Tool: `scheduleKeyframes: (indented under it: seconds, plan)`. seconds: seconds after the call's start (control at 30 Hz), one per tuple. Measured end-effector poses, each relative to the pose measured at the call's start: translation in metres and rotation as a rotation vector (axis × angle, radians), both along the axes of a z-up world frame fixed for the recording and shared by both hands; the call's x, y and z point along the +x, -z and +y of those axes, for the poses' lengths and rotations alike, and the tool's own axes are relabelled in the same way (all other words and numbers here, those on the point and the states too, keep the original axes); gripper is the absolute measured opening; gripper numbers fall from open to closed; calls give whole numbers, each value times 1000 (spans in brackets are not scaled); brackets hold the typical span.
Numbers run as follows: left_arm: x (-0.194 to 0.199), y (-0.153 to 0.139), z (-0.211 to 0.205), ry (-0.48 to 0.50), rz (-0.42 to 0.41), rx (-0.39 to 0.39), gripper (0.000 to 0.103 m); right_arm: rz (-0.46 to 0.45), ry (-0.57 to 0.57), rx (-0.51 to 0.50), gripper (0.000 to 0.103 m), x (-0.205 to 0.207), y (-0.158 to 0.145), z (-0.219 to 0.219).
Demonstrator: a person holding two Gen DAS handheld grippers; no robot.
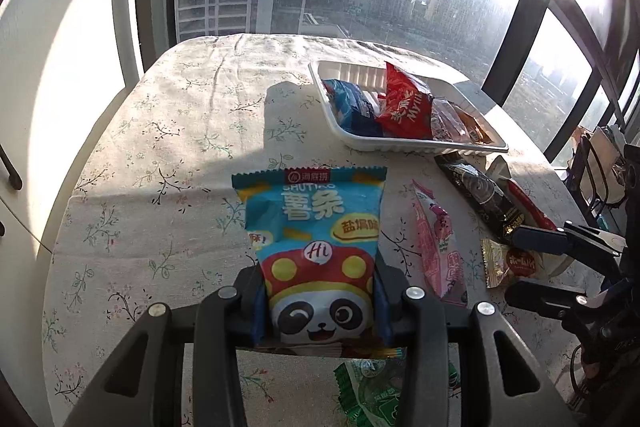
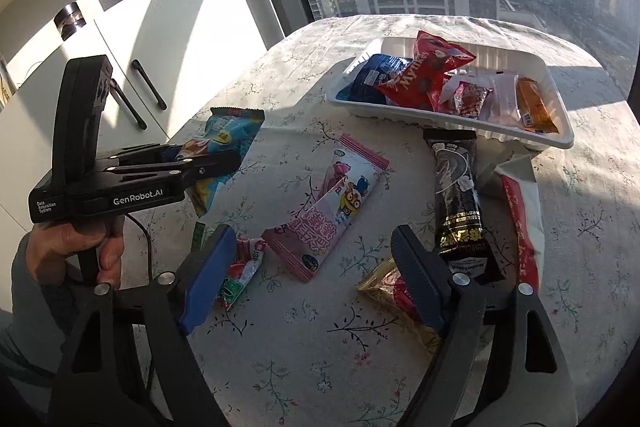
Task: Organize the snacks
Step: 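Grasp the blue panda chips bag with the left tool while the right tool grasps the pink packet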
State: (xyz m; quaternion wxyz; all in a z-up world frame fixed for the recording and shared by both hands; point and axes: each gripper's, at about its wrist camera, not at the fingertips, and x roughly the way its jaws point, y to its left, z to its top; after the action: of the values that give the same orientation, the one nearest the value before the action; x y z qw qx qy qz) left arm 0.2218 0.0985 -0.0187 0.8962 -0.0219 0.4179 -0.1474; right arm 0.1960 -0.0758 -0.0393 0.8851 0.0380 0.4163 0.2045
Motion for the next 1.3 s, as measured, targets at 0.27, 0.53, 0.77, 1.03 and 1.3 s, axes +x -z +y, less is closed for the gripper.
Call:
scheduleKeyframes:
  seconds: [0.27,0.53,0.77,1.03,1.3]
  plan:
    - [-25,-1,15,22,-22,-64,43,113,38,-49,53,49,25,29]
    - [-27,3,16,31,-23,-86,43,136,36,-105,53,64,40,36]
    - [-28,5,18,29,-17,-91,43,110,3,-161,31,71,43,51]
    - [-29,7,16,29,-13,-94,43,101,-26,-160,21,66,42,52]
    - [-33,4,16,32,-25,-102,43,49,-21,-84,13,41,27,39]
